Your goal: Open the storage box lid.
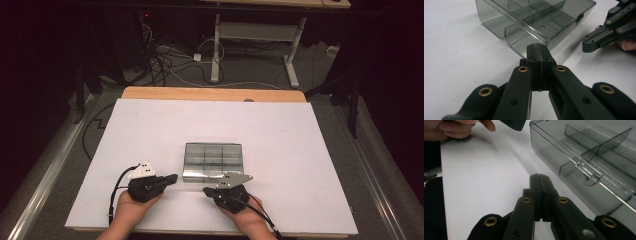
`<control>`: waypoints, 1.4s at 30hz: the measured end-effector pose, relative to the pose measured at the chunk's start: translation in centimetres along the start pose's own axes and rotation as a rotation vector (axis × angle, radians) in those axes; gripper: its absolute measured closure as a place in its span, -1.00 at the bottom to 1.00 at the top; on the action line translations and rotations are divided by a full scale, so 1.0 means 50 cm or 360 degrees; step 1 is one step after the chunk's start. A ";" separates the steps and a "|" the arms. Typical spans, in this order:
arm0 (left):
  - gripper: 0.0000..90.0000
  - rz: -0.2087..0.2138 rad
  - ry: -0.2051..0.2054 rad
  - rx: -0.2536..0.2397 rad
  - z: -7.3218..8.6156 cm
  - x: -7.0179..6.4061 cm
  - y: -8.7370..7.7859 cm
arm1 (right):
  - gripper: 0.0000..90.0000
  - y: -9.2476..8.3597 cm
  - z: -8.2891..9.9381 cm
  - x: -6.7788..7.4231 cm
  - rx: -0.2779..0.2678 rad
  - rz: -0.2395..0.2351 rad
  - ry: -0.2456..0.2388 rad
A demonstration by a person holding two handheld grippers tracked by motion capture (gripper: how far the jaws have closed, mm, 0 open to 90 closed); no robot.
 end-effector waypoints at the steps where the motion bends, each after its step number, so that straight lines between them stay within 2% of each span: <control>1: 0.95 0.0003 -0.0001 0.0002 0.000 -0.001 0.002 | 1.00 0.002 0.001 0.000 0.0004 0.0001 -0.0001; 8: 0.95 0.0026 -0.0042 0.0002 -0.004 0.000 0.017 | 1.00 0.004 0.003 -0.006 0.0017 0.0009 0.0010; 10: 0.95 0.0023 -0.0036 0.0005 -0.006 -0.002 0.021 | 1.00 0.003 0.003 -0.010 0.0016 0.0025 0.0011; 19: 0.95 0.0041 -0.0058 -0.0001 -0.008 0.000 0.022 | 1.00 -0.004 0.010 -0.032 0.0027 0.0086 0.0079; 24: 0.95 0.0051 -0.0046 0.0003 -0.008 -0.005 0.027 | 1.00 -0.003 0.011 -0.037 0.0034 0.0103 0.0095; 27: 0.95 0.0014 -0.0018 0.0010 -0.008 -0.006 0.028 | 1.00 -0.003 0.011 -0.038 0.0035 0.0099 0.0095; 34: 0.95 0.0001 -0.0023 0.0006 -0.006 -0.001 0.021 | 1.00 -0.007 0.012 -0.052 0.0020 0.0126 0.0129; 37: 0.95 0.0000 -0.0003 0.0018 -0.002 -0.001 0.016 | 1.00 -0.008 0.012 -0.053 0.0017 0.0128 0.0129; 42: 0.95 0.0003 -0.0016 0.0011 0.000 0.002 0.012 | 1.00 -0.009 0.012 -0.057 0.0012 0.0140 0.0140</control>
Point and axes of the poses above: each handheld gripper's, and its own axes: y roughly forward along the jaws, z roughly out of its underside, x roughly to its left, the point moved 8 cm from there along y, roughly forward along the jaws, and after that the axes turned 10 degrees about z, right-handed, at the moved point
